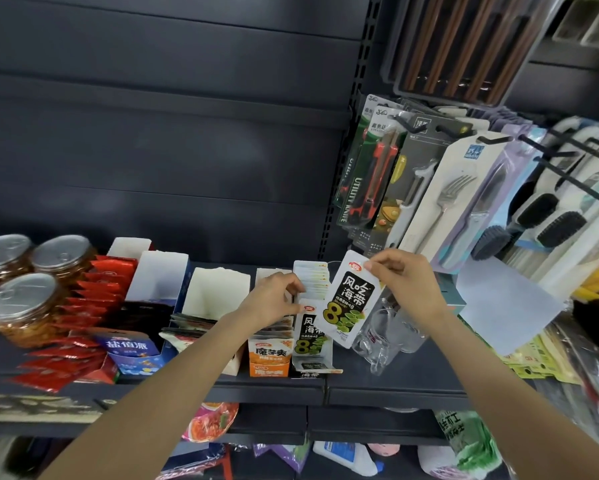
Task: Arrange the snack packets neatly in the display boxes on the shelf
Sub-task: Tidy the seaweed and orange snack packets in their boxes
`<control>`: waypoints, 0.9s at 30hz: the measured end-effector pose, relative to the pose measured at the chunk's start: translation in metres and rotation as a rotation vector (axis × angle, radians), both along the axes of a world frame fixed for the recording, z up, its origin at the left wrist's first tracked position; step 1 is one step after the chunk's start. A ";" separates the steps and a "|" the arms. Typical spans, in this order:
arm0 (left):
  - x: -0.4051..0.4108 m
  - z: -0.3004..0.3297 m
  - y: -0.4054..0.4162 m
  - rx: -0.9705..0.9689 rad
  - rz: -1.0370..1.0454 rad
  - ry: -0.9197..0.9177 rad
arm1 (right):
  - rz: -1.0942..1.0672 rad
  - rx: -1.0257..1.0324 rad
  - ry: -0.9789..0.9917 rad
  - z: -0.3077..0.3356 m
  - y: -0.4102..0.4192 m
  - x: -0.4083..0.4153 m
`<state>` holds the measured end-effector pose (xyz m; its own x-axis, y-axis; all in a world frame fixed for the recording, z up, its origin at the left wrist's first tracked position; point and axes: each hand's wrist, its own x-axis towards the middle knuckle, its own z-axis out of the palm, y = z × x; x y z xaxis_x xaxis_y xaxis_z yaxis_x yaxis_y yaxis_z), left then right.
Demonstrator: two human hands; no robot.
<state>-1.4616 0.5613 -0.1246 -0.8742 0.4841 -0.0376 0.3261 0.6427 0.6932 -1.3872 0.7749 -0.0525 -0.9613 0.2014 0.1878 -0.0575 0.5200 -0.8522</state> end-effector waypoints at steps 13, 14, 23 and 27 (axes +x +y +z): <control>0.026 0.048 -0.010 0.491 0.235 -0.481 | -0.214 -0.373 0.211 0.019 -0.020 0.000; 0.028 0.052 -0.011 0.570 0.264 -0.588 | -0.217 -0.415 0.200 0.018 -0.022 0.001; 0.040 0.066 -0.048 0.948 0.399 -0.741 | -0.096 -0.288 0.177 0.010 -0.024 0.017; 0.053 0.072 -0.058 0.887 0.304 -0.520 | -0.034 -0.537 0.037 0.004 -0.024 0.024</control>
